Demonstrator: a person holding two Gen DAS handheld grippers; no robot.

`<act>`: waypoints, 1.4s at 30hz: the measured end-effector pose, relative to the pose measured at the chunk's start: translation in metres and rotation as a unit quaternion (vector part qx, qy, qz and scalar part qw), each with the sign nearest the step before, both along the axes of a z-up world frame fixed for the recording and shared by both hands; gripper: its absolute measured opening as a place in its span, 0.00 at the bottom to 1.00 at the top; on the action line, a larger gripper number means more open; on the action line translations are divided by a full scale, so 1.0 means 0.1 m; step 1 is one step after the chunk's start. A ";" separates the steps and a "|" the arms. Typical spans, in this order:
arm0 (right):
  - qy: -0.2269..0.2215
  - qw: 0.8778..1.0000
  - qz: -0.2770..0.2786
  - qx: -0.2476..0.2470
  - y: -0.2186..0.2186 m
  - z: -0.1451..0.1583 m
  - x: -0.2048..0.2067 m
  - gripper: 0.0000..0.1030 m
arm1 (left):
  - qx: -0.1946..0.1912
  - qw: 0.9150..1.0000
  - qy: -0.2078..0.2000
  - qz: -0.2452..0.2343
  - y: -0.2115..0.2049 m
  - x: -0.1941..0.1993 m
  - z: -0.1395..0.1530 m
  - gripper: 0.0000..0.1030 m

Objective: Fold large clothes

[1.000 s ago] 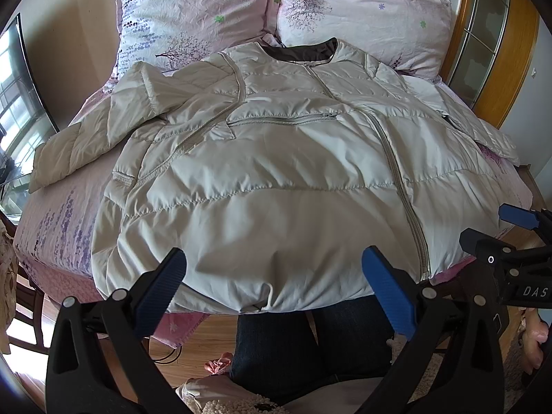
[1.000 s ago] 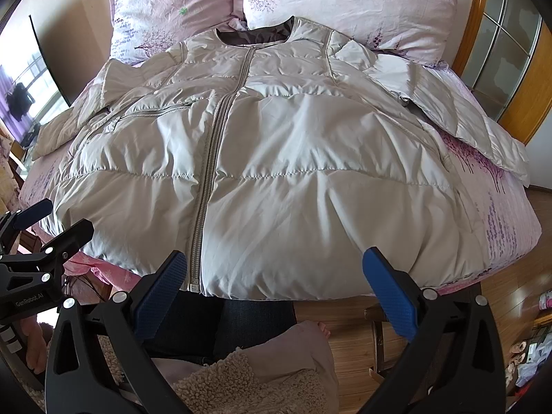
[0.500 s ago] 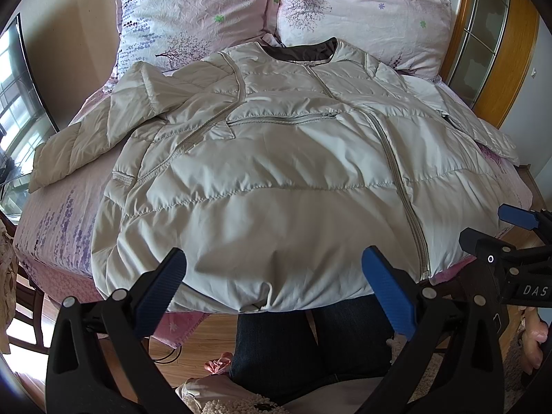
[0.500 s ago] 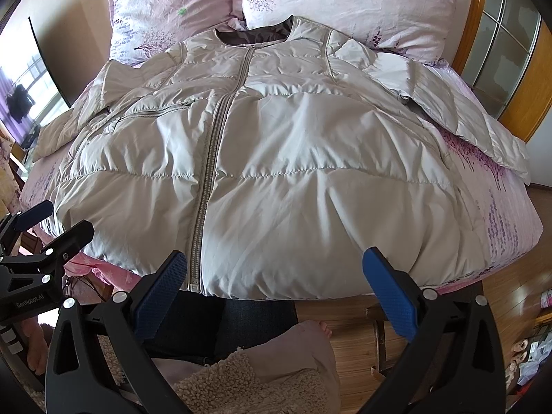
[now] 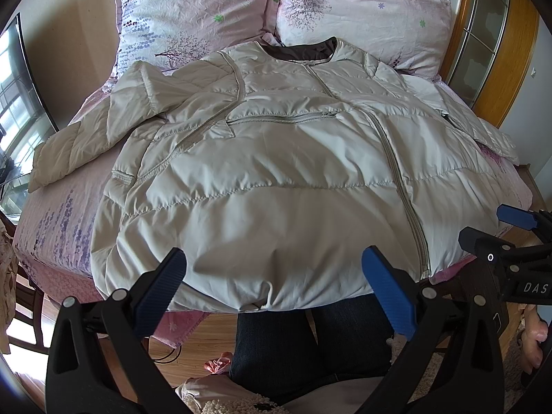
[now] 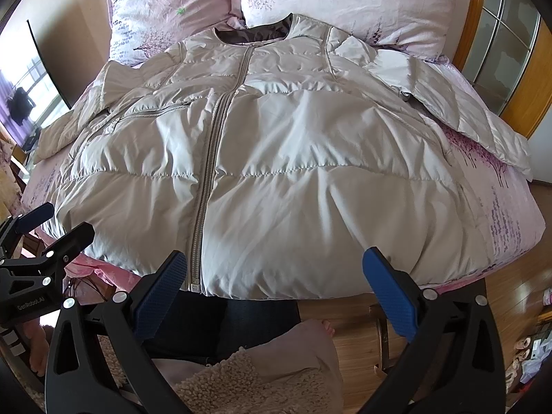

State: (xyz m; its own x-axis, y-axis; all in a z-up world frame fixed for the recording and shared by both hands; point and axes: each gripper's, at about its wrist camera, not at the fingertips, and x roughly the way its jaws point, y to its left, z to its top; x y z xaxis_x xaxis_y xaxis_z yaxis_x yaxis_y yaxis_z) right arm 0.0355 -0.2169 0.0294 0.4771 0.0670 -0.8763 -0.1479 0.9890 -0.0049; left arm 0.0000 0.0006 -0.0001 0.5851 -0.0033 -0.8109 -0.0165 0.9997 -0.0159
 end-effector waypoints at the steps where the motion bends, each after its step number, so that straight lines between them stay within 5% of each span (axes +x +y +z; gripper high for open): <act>1: 0.000 1.000 0.000 0.001 0.00 0.00 0.00 0.99 | 0.000 1.000 0.000 0.000 0.00 0.00 0.00 0.98; 30: 0.001 1.000 -0.005 0.023 0.02 0.01 0.05 0.99 | -0.002 1.000 0.000 0.001 -0.02 0.00 0.02 0.98; 36: -0.009 0.999 -0.007 0.048 -0.03 0.04 0.14 0.99 | -0.022 1.000 0.012 -0.010 0.09 0.11 -0.01 0.98; 42: -0.070 0.989 -0.047 0.125 -0.50 0.17 0.41 0.99 | -0.034 0.999 -0.013 -0.026 0.14 0.24 0.05 0.98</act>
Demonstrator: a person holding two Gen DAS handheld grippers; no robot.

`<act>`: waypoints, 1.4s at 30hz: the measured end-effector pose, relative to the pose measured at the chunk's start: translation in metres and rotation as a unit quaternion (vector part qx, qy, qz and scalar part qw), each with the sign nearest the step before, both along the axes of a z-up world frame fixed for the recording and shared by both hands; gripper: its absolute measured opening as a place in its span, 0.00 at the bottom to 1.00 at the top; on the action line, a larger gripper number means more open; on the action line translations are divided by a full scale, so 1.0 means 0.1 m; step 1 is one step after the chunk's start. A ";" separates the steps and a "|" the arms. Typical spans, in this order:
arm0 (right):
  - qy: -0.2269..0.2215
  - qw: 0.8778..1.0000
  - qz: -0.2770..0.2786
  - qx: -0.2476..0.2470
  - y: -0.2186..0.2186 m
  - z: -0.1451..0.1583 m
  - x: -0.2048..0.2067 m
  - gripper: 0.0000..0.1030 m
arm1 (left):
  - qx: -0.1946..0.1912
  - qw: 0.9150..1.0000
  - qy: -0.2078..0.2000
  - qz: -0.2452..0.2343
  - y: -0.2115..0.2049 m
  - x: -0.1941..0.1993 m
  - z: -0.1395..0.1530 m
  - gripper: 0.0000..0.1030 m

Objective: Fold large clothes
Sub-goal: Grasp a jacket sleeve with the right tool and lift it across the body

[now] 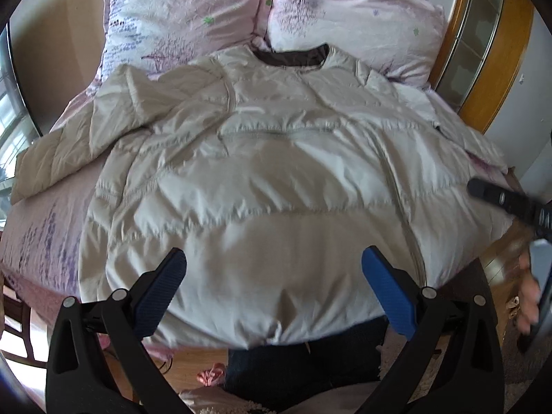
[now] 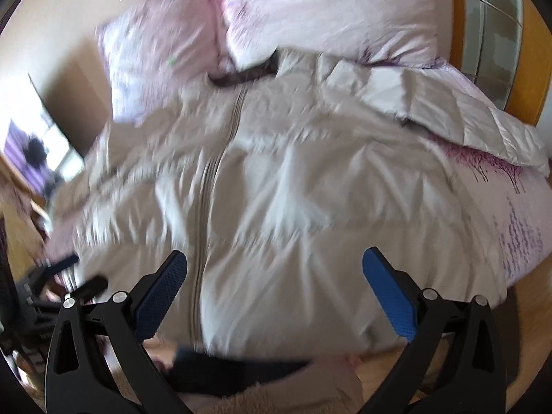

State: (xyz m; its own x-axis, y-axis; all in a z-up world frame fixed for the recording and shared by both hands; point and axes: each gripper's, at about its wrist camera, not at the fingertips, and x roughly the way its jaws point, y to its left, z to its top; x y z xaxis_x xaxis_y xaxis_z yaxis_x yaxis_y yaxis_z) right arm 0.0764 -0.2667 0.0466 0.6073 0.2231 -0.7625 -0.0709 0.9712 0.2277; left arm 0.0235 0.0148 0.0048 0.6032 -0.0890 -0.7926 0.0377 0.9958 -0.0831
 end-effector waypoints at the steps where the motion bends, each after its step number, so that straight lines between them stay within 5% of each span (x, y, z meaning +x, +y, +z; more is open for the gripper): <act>1: -0.006 1.000 -0.023 0.019 -0.17 0.01 0.08 0.99 | 0.002 1.000 -0.004 0.002 0.02 0.04 0.01 0.98; 6: -0.010 0.983 -0.150 0.102 -1.00 0.01 0.40 0.99 | -0.001 1.000 -0.004 0.015 0.18 0.32 0.06 0.98; 9: -0.016 0.960 -0.238 0.143 -1.55 -0.01 0.51 0.99 | -0.017 0.999 -0.018 0.020 0.35 0.56 0.12 0.98; 11: -0.020 0.939 -0.300 0.167 -1.98 -0.04 0.56 0.95 | -0.036 0.999 -0.022 0.016 0.46 0.70 0.18 0.98; 14: -0.016 0.897 -0.381 0.222 -2.58 -0.17 0.61 0.76 | -0.047 0.998 -0.030 0.006 0.54 0.98 0.27 0.98; 15: -0.014 0.877 -0.410 0.249 -2.80 -0.26 0.61 0.70 | -0.048 0.998 -0.040 0.000 0.54 1.04 0.29 0.98; 18: -0.009 0.842 -0.457 0.285 -3.14 -0.43 0.62 0.59 | -0.046 0.995 -0.085 -0.020 0.49 1.27 0.38 0.98; 23: -0.008 0.818 -0.479 0.317 -3.48 -0.64 0.75 0.47 | -0.046 0.994 -0.081 -0.063 0.32 1.65 0.38 0.98; 26: -0.002 0.812 -0.502 0.298 -3.55 -0.68 0.80 0.42 | -0.074 0.992 -0.069 -0.079 0.27 1.82 0.34 0.98; 32: 0.000 0.822 -0.509 0.253 -3.59 -0.69 0.86 0.24 | -0.127 0.986 -0.080 -0.075 0.30 1.95 0.29 0.98; 42: -0.032 0.858 -0.486 0.164 -3.39 -0.46 1.04 0.06 | -0.173 0.981 -0.059 -0.067 0.42 2.06 0.18 0.98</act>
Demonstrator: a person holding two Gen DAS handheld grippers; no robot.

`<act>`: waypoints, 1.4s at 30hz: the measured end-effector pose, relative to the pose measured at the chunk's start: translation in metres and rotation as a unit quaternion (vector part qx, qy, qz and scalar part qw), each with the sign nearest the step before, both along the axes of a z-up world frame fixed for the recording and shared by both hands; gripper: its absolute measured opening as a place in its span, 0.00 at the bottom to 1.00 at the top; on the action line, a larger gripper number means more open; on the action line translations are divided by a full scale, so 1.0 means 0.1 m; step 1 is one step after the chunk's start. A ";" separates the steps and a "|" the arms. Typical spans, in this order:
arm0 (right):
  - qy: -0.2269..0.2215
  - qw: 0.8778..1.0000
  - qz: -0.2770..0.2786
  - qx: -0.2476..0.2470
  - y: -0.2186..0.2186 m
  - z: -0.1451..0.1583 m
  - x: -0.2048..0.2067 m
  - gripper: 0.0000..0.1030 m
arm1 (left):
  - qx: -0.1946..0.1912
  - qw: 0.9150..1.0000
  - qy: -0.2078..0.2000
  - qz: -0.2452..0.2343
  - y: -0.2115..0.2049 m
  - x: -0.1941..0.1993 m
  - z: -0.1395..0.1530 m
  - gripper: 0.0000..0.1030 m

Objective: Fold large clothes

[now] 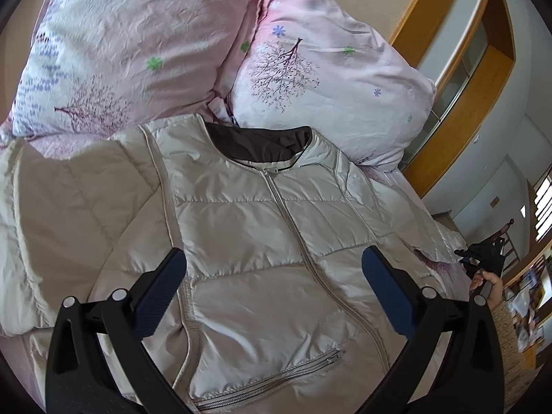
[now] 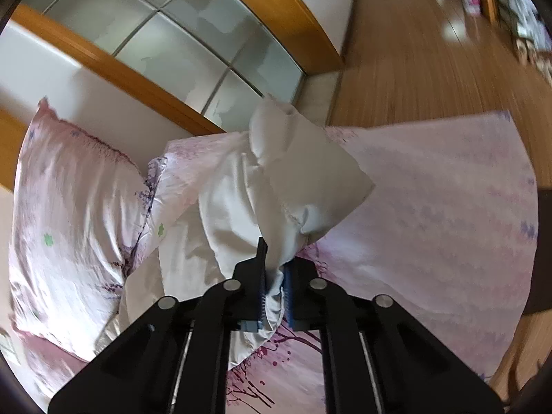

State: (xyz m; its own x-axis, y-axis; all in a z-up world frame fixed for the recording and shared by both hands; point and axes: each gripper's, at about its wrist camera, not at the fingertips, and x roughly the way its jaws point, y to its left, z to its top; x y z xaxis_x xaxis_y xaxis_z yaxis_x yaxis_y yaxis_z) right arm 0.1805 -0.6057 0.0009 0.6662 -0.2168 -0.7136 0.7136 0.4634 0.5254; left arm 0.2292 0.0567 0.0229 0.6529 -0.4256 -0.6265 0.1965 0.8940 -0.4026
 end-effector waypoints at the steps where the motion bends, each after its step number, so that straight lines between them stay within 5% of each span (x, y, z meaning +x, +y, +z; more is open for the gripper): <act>1: -0.001 1.000 0.007 -0.023 0.06 0.09 0.03 0.05 | -0.009 1.000 0.002 0.001 0.02 0.01 -0.01 0.98; 8: -0.078 0.978 0.125 -0.146 0.85 0.90 0.36 0.05 | -0.105 0.994 0.013 0.001 0.15 0.12 0.01 0.98; 14: -0.144 0.920 0.312 -0.190 2.09 1.28 0.64 0.05 | -0.200 0.979 0.036 -0.001 0.17 0.20 0.00 0.98; 20: -0.107 0.856 0.478 -0.163 3.23 0.94 0.97 0.05 | -0.245 0.968 0.045 -0.011 0.06 0.26 -0.01 0.98; 25: -0.037 0.820 0.547 -0.162 3.87 0.46 1.05 0.04 | -0.262 0.963 0.064 -0.014 -0.02 0.36 -0.09 0.98; 33: 0.001 0.792 0.578 -0.196 4.36 0.17 0.94 0.05 | -0.268 0.956 0.120 -0.001 -0.12 0.58 -0.33 0.97; 38: 0.021 0.776 0.583 -0.241 4.54 0.13 0.93 0.08 | -0.248 0.957 0.152 0.010 -0.20 0.74 -0.45 0.82; 42: 0.041 0.762 0.590 -0.263 4.61 0.08 0.92 0.17 | -0.242 0.954 0.177 0.014 -0.24 0.85 -0.58 0.48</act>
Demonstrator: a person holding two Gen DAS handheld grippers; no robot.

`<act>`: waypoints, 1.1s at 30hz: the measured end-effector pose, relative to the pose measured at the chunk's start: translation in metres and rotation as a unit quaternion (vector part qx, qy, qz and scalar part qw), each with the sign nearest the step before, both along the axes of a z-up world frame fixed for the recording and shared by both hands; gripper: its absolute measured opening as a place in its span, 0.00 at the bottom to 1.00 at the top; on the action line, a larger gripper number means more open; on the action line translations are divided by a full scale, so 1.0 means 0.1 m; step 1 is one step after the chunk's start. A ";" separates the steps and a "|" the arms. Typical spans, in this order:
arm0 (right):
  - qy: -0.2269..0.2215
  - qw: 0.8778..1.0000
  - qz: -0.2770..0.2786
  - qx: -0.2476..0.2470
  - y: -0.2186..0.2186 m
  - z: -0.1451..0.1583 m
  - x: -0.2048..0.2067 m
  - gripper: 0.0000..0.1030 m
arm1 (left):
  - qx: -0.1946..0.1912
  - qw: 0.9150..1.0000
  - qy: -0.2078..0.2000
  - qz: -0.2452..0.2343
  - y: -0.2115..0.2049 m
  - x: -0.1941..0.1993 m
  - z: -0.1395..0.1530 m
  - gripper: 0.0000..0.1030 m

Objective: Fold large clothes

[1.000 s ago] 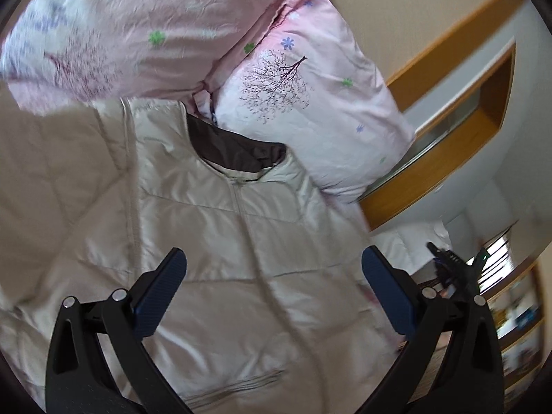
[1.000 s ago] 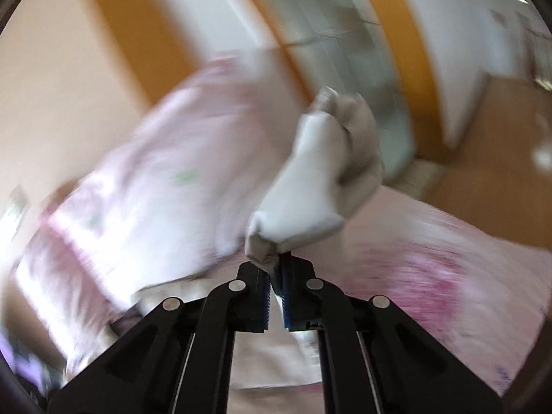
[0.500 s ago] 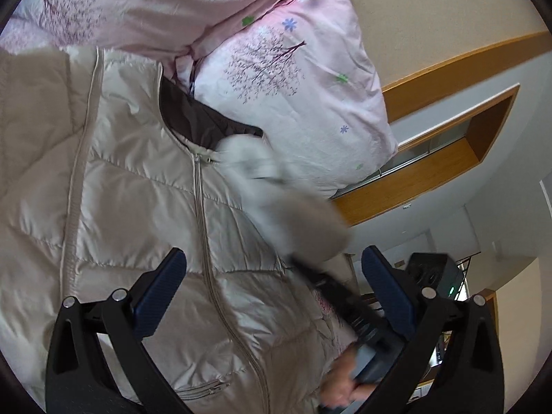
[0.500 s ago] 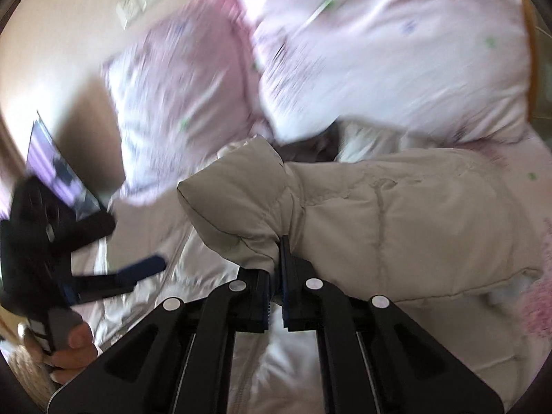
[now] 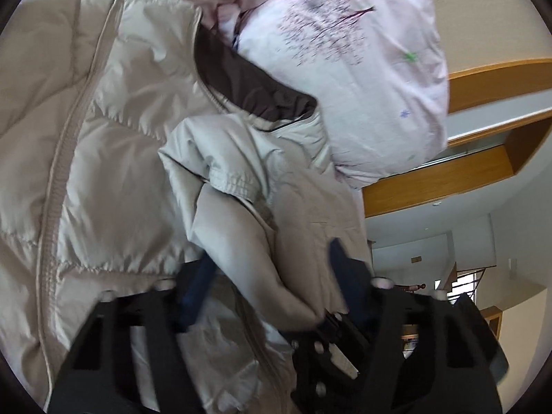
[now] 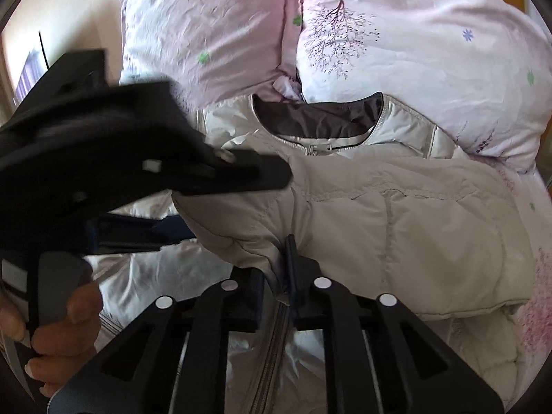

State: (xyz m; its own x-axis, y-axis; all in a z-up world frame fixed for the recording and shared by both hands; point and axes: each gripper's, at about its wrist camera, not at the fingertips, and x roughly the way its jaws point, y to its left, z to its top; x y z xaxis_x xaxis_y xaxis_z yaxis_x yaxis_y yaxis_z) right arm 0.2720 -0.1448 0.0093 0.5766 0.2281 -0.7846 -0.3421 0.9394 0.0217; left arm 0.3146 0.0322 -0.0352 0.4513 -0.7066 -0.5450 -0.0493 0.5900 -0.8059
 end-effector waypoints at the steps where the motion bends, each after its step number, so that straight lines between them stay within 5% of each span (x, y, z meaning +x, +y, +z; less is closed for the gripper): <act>1: 0.004 1.000 0.000 -0.005 0.00 -0.01 0.00 0.25 | -0.003 1.000 0.007 -0.001 0.00 0.02 -0.04 0.37; 6: 0.018 1.000 0.002 0.019 -0.07 0.02 -0.05 0.60 | 0.016 1.000 0.004 0.009 0.07 0.05 -0.09 0.18; 12: 0.012 0.997 -0.002 0.081 -0.24 0.27 -0.16 0.63 | 0.046 0.998 -0.023 0.020 0.22 0.02 0.06 0.15; 18: 0.034 0.989 -0.035 0.136 -0.42 0.34 0.01 0.35 | 0.093 0.995 -0.029 0.029 0.42 0.07 0.03 0.16; 22: 0.077 0.984 -0.037 0.158 -0.29 0.21 0.22 0.21 | 0.103 0.994 0.005 0.028 0.44 0.09 -0.16 0.29; 23: 0.085 0.983 -0.031 0.160 -0.23 0.19 0.24 0.20 | 0.101 0.994 0.003 0.030 0.46 0.05 -0.14 0.31; 25: 0.099 0.982 -0.019 0.160 -0.08 0.14 0.31 0.18 | 0.104 0.994 -0.014 0.034 0.54 -0.10 -0.03 0.55; 27: 0.109 0.981 -0.007 0.161 0.06 0.11 0.36 0.18 | 0.105 0.993 -0.040 0.044 0.68 -0.30 0.12 0.66; 33: 0.160 0.975 0.013 0.154 0.52 -0.13 0.58 0.17 | 0.110 0.981 -0.102 0.121 1.49 -1.36 0.35 0.75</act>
State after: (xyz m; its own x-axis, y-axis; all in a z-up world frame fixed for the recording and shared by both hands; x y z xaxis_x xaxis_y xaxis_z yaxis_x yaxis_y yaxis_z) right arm 0.3302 -0.0929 -0.0039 0.3048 0.4917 -0.8157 -0.2950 0.8631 0.4100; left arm 0.1788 0.1816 0.0001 0.7069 -0.4408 -0.5531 -0.0602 0.7417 -0.6681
